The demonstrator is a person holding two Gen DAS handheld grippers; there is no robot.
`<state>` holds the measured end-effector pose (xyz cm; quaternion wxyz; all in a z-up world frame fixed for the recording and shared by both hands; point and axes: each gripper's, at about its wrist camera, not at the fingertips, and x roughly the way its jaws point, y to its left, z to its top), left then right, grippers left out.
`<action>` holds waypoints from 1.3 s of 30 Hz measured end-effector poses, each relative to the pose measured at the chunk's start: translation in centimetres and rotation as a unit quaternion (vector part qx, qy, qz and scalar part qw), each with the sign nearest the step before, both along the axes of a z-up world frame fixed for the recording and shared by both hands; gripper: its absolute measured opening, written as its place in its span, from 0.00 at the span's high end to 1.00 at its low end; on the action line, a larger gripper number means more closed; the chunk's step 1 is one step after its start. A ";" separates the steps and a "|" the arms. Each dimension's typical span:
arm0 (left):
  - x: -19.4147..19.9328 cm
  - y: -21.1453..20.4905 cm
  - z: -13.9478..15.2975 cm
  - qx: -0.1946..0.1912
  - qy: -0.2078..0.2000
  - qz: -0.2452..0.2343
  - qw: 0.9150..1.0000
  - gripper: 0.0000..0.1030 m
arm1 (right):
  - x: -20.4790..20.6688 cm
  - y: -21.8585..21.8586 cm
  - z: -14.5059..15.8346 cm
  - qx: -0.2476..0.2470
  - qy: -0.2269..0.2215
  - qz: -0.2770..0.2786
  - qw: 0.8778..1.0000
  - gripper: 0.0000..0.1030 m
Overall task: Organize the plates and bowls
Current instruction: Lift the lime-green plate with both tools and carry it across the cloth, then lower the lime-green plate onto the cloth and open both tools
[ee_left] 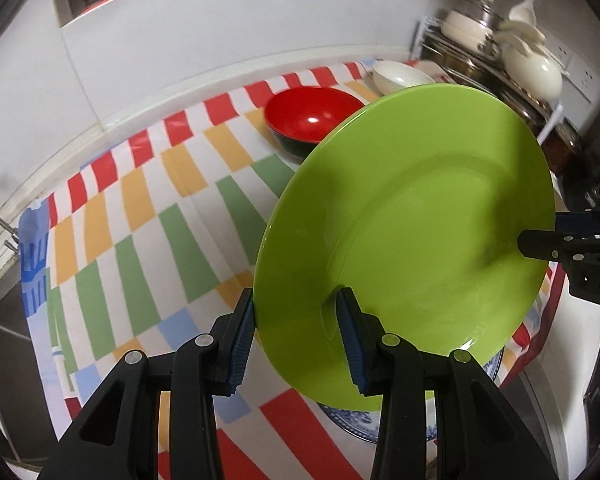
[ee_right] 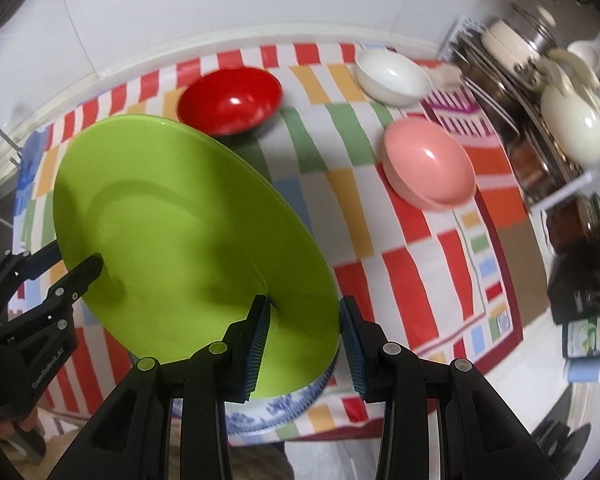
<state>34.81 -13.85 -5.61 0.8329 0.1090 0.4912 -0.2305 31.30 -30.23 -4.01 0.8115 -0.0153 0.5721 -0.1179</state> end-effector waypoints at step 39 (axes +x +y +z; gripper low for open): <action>0.2 -3.1 -7.1 0.064 0.056 -0.006 0.996 0.59 | 0.3 -4.2 -9.0 0.077 0.041 -0.025 0.996 0.63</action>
